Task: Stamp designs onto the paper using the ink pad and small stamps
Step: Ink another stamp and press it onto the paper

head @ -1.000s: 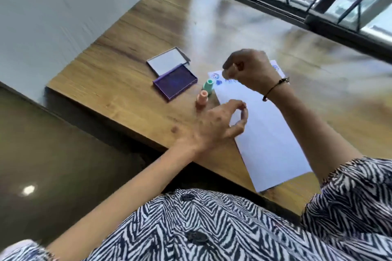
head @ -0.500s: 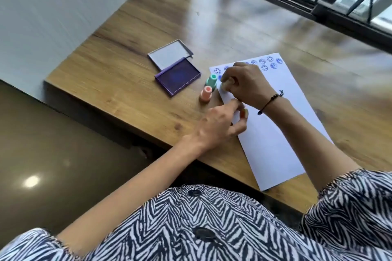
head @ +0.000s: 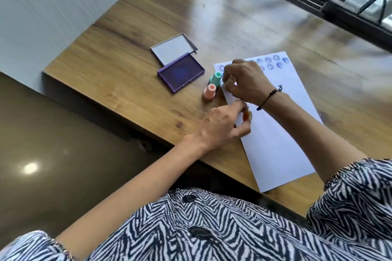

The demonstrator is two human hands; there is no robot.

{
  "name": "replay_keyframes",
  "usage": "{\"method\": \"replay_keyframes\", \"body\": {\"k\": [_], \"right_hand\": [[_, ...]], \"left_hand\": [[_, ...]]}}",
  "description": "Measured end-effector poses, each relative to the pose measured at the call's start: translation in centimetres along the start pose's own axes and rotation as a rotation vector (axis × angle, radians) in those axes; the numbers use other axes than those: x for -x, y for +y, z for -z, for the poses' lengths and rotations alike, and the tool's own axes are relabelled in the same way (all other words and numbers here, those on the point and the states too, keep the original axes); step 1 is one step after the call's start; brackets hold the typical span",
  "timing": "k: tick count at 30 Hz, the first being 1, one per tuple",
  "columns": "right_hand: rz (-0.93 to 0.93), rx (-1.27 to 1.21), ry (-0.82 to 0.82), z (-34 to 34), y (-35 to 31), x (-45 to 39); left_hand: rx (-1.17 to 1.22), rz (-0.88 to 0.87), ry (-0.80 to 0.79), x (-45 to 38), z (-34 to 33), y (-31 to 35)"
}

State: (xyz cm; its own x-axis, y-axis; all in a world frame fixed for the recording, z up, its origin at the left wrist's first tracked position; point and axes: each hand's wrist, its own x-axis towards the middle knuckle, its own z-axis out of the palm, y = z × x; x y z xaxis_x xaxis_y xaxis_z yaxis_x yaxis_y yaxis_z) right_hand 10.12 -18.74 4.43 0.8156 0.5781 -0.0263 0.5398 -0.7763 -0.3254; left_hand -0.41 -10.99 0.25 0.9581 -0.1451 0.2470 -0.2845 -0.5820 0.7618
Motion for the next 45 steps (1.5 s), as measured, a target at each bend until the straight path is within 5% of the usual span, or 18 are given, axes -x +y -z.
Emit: {"method": "replay_keyframes", "body": {"k": [15, 22, 28, 32, 36, 45], "right_hand": [[-0.035, -0.097, -0.022, 0.6, -0.5, 0.2], [-0.451, -1.019, 0.289, 1.9, 3.1, 4.6], [-0.543, -1.404, 0.301, 1.3, 3.5, 6.7], [-0.577, -1.516, 0.296, 1.1, 2.6, 7.3], [-0.488, -1.534, 0.247, 1.6, 1.7, 8.3], [-0.294, -1.335, 0.157, 2.8, -0.1, 8.7]], "left_hand": [[-0.003, 0.015, -0.010, 0.1, 0.1, 0.2], [0.026, 0.031, -0.039, 0.1, 0.2, -0.1], [0.045, 0.047, -0.045, 0.1, 0.1, -0.1], [0.138, 0.098, -0.056, 0.1, 0.5, 0.3], [0.494, 0.266, 0.054, 0.0, 1.4, 0.8], [0.776, 0.359, 0.161, -0.6, 2.4, 2.0]]}}
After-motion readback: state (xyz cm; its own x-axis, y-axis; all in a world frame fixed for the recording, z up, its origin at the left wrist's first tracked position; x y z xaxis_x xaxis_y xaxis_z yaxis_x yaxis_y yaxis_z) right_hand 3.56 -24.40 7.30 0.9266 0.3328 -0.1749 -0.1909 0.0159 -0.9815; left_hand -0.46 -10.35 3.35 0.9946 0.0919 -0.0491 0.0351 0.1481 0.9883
